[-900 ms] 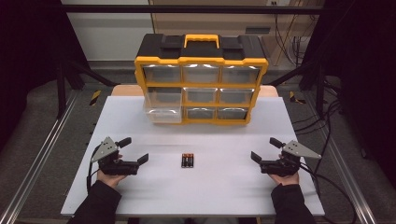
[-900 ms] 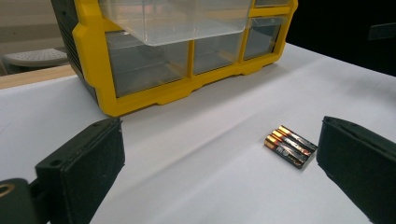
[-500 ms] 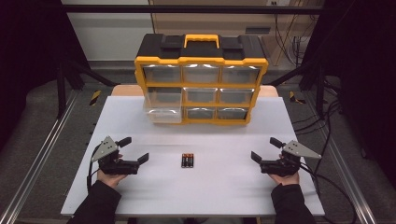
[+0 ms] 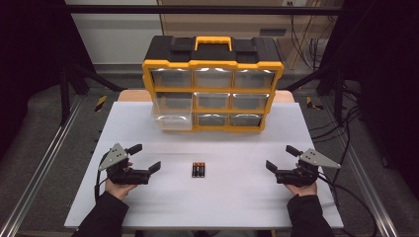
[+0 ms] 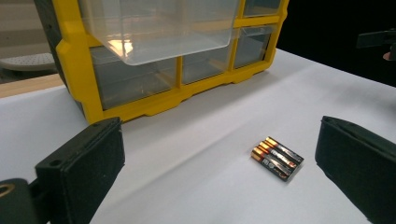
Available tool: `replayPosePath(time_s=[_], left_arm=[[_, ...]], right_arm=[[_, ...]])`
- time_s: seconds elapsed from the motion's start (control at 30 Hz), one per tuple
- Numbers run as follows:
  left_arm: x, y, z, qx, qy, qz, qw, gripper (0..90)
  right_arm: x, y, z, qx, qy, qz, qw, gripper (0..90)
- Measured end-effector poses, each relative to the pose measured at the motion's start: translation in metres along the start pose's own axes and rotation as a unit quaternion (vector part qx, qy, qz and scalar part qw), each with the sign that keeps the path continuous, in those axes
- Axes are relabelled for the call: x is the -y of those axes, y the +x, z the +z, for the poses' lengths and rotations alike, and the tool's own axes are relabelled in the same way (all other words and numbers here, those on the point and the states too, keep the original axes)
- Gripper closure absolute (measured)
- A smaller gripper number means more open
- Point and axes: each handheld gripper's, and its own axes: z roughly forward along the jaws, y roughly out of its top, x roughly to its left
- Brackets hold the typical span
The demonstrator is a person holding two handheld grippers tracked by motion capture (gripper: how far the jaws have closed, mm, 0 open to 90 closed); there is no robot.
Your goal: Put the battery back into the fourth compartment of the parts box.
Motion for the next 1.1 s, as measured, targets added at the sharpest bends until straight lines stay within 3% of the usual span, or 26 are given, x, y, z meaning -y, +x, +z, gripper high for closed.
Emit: replayPosePath(time_s=[0.5,1.1], left_arm=[[-0.007,-0.024,0.030,0.020,0.026,0.006,0.9995,0.8],[-0.006,-0.042,0.066,0.024,0.061,0.001,0.9979,0.8]], right_arm=[[0.000,0.001,0.000,-0.001,0.003,-0.005,1.0000,0.3],[0.001,0.001,0.001,-0.002,0.007,-0.007,0.9999,0.3]])
